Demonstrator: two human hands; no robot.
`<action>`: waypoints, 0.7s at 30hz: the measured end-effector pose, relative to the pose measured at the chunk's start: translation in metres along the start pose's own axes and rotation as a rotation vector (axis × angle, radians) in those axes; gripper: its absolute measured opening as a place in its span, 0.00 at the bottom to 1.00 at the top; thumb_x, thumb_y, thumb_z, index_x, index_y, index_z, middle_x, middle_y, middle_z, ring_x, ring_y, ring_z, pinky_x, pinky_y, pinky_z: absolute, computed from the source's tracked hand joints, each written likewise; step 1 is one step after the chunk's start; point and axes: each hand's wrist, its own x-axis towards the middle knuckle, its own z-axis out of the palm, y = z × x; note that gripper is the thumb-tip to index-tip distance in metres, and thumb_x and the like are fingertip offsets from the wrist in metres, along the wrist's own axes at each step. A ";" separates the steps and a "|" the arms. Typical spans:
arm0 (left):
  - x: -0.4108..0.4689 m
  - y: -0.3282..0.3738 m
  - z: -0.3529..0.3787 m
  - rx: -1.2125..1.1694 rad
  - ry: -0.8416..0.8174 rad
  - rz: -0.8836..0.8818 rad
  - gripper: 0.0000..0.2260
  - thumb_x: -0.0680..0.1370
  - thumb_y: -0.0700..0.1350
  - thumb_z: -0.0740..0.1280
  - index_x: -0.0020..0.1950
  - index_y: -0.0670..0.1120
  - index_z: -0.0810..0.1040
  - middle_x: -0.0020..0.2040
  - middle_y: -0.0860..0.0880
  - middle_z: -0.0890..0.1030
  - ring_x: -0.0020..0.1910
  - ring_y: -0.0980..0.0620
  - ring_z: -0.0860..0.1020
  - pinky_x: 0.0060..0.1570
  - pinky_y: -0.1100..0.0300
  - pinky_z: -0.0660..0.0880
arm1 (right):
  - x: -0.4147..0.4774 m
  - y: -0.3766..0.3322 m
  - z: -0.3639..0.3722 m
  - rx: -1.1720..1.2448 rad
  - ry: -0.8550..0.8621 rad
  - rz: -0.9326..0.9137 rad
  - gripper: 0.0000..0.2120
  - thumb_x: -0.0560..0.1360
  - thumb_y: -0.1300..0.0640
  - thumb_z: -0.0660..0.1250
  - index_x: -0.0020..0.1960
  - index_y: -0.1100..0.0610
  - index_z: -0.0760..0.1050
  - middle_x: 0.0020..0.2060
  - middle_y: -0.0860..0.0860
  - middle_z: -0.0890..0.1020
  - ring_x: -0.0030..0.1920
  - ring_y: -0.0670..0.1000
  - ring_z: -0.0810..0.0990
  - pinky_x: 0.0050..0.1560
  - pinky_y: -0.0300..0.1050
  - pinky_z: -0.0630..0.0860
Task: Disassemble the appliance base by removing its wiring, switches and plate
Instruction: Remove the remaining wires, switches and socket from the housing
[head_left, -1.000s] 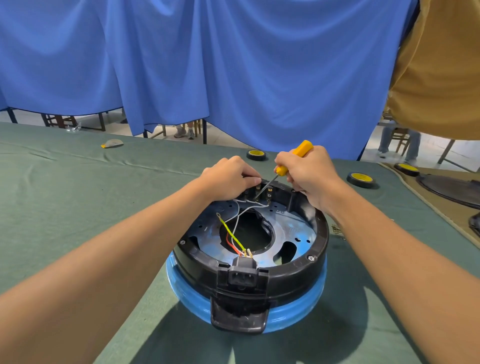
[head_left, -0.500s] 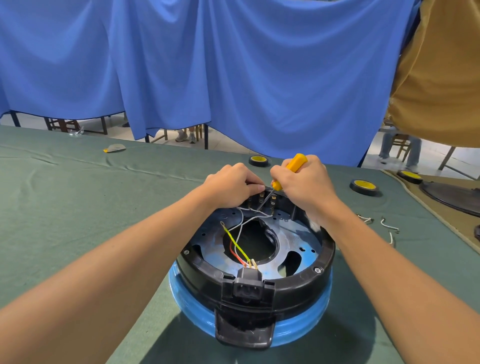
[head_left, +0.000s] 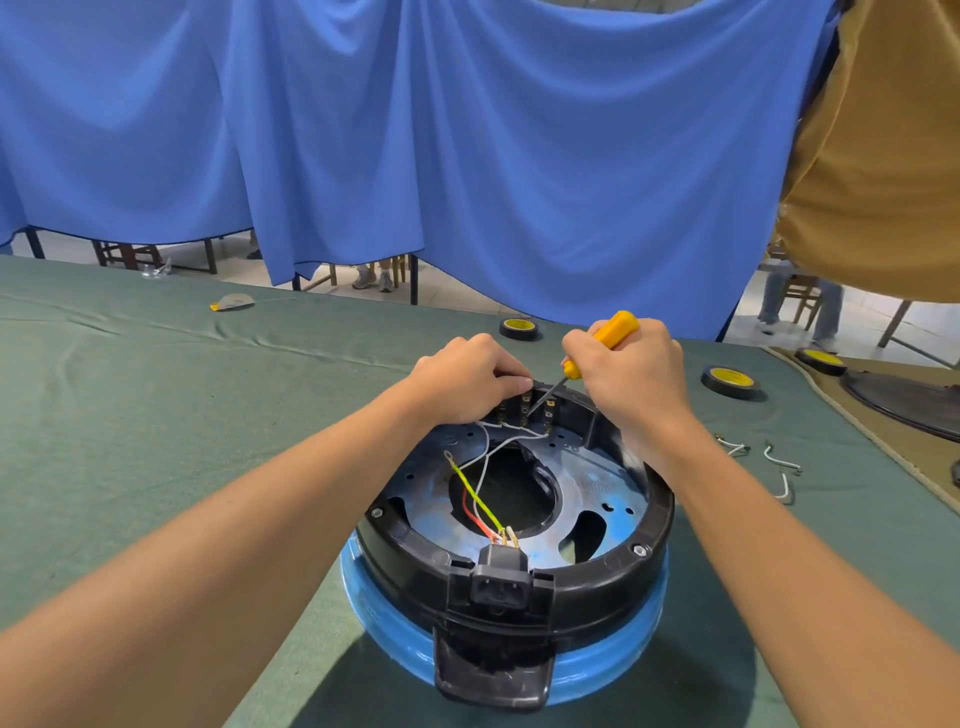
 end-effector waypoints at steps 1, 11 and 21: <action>0.000 0.000 0.000 0.002 0.002 0.001 0.12 0.81 0.53 0.61 0.63 0.56 0.79 0.58 0.54 0.81 0.56 0.50 0.77 0.53 0.51 0.74 | 0.001 0.000 0.000 0.022 0.003 0.024 0.15 0.66 0.55 0.65 0.26 0.64 0.71 0.24 0.58 0.76 0.29 0.53 0.72 0.33 0.48 0.71; 0.002 0.000 -0.001 0.010 -0.008 0.000 0.12 0.81 0.53 0.61 0.63 0.57 0.79 0.58 0.54 0.81 0.57 0.50 0.76 0.57 0.46 0.74 | -0.002 -0.002 -0.001 -0.004 -0.039 -0.034 0.16 0.70 0.56 0.67 0.25 0.61 0.72 0.21 0.53 0.72 0.24 0.48 0.68 0.30 0.44 0.69; 0.002 -0.003 0.000 -0.004 0.009 0.028 0.12 0.81 0.53 0.61 0.60 0.57 0.81 0.49 0.57 0.81 0.52 0.51 0.75 0.49 0.51 0.72 | -0.016 -0.006 -0.018 -0.145 -0.164 -0.287 0.19 0.74 0.54 0.69 0.27 0.62 0.74 0.22 0.56 0.73 0.28 0.54 0.71 0.30 0.35 0.65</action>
